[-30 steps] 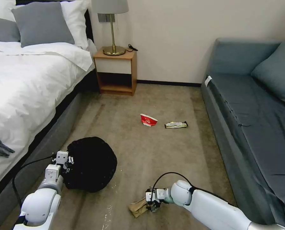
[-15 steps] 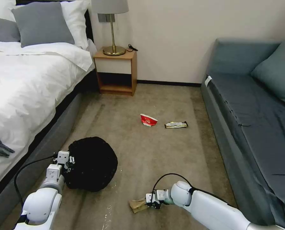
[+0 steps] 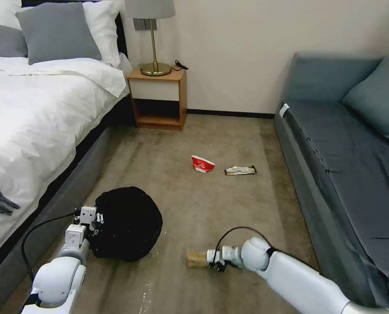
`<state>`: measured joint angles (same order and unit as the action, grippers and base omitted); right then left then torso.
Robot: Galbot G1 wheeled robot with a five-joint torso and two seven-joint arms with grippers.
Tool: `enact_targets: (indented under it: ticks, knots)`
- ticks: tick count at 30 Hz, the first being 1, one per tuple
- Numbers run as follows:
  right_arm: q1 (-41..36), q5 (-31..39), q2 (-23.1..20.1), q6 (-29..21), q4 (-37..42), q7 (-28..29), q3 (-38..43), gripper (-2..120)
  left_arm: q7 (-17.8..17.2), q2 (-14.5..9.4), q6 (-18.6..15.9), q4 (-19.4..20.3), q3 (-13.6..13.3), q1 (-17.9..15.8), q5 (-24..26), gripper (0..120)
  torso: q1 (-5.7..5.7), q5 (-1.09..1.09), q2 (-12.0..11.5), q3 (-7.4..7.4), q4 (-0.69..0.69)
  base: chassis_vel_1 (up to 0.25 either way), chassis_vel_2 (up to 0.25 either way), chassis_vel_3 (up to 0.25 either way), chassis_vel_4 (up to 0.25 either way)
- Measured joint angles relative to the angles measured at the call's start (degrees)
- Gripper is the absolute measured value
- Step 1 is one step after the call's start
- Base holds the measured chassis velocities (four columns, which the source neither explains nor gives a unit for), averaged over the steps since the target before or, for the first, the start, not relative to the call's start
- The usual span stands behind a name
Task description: Pick up the trash bin, then pick up the garbage on the floor and place it into the trash bin.
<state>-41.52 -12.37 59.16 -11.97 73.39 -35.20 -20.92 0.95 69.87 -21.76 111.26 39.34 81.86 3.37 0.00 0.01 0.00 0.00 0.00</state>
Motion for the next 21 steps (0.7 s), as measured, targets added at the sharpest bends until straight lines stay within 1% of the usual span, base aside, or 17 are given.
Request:
enact_targets:
  ticks: [6,9,10,13,17,19,21]
  knots:
    - [0.90,2.09,-0.94,-0.18,2.33,0.74,5.73,0,0.01,-0.67,0.76,-0.26,-0.19,-0.26,0.53,4,0.00,0.00,0.00,0.00,0.00,0.000,0.000,0.000,0.000]
    - [1.14,4.08,0.01,-0.74,3.79,1.73,9.57,0,0.11,-0.63,1.41,-0.51,-0.84,-0.58,0.61,4,0.00,0.00,0.00,0.00,0.00,0.000,0.000,0.000,0.000]
    - [1.14,4.08,0.01,-0.74,3.79,1.73,9.57,0,0.11,-0.63,1.41,-0.51,-0.84,-0.58,0.61,4,0.00,0.00,0.00,0.00,0.00,0.000,0.000,0.000,0.000]
    - [2.03,7.78,1.61,-1.68,5.61,3.00,13.12,0,0.13,-0.56,1.43,-0.54,-1.66,-1.03,0.69,4,0.00,0.00,0.00,0.00,-0.01,0.000,0.000,0.000,0.000]
    - [2.78,9.43,2.03,-2.04,6.33,3.70,13.95,0,0.14,-0.62,1.43,-0.52,-1.97,-1.18,0.80,4,0.00,0.00,0.00,0.00,0.00,0.000,0.000,0.000,0.000]
    - [4.90,14.93,1.12,-3.92,10.51,5.25,13.36,0,0.15,-1.24,1.31,-0.40,-2.19,-1.50,1.17,4,0.00,-0.01,0.00,0.00,0.00,0.000,0.000,0.000,0.000]
    - [5.47,16.23,0.76,-4.47,11.96,5.53,12.80,0,0.14,-1.43,1.27,-0.38,-2.20,-1.61,1.30,4,0.00,-0.01,0.00,0.00,0.00,0.000,0.000,0.000,0.000]
